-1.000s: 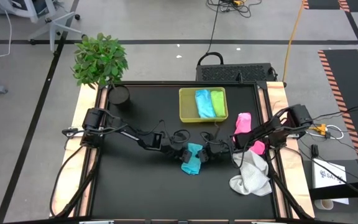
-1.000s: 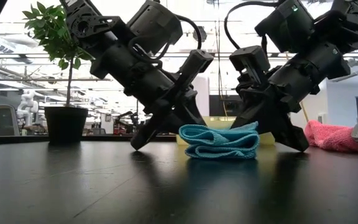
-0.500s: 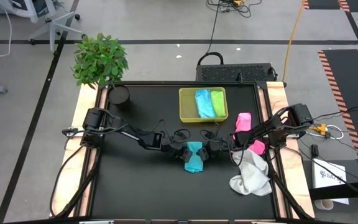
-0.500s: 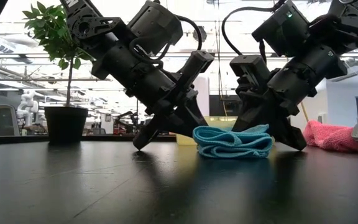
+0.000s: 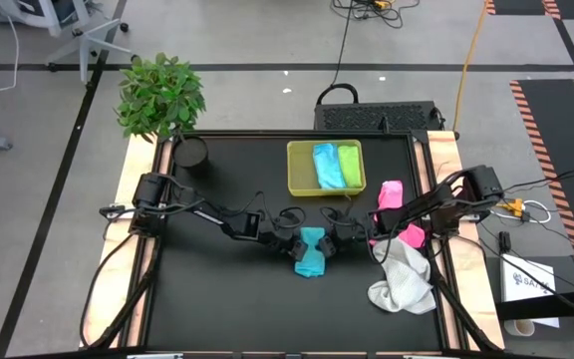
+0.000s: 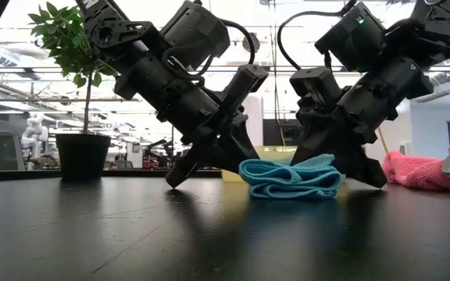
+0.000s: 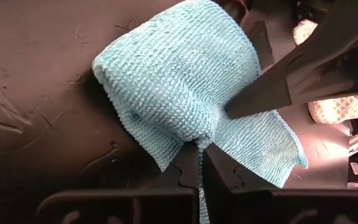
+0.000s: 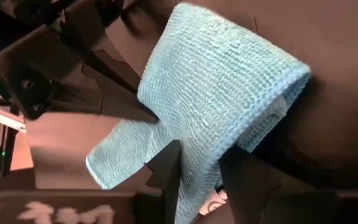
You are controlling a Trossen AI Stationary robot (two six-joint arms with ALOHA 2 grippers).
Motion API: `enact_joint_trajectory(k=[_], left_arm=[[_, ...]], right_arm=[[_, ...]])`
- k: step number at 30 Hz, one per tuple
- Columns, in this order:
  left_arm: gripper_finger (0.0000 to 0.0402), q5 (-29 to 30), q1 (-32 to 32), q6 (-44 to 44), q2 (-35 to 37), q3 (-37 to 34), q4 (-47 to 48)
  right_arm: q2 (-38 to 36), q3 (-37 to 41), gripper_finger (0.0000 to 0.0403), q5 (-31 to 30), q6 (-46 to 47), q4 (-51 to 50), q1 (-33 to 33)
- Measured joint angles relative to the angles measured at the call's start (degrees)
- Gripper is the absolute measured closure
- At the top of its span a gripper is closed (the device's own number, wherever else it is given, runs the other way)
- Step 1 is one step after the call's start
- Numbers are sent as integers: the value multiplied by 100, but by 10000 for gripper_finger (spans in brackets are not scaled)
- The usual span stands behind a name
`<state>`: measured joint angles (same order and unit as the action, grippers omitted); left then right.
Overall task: Fold microfiber towels
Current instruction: Put the blue microfiber cloth into the bin
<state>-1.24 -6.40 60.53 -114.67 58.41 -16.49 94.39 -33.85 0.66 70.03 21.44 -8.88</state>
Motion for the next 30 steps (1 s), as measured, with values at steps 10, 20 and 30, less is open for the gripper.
enact_joint_trajectory(k=[10, 20, 30], left_arm=[[400, -153, -1, -1, 4, 0, 15], [399, -174, -3, 17, 7, 4, 32], [398, -165, 3, 74, 7, 4, 19]], right_arm=[[-283, -4, 276, 412, 277, -723, 36], [-837, 13, 275, 537, 144, -671, 319], [-980, 9, 275, 976, 126, -584, 418]])
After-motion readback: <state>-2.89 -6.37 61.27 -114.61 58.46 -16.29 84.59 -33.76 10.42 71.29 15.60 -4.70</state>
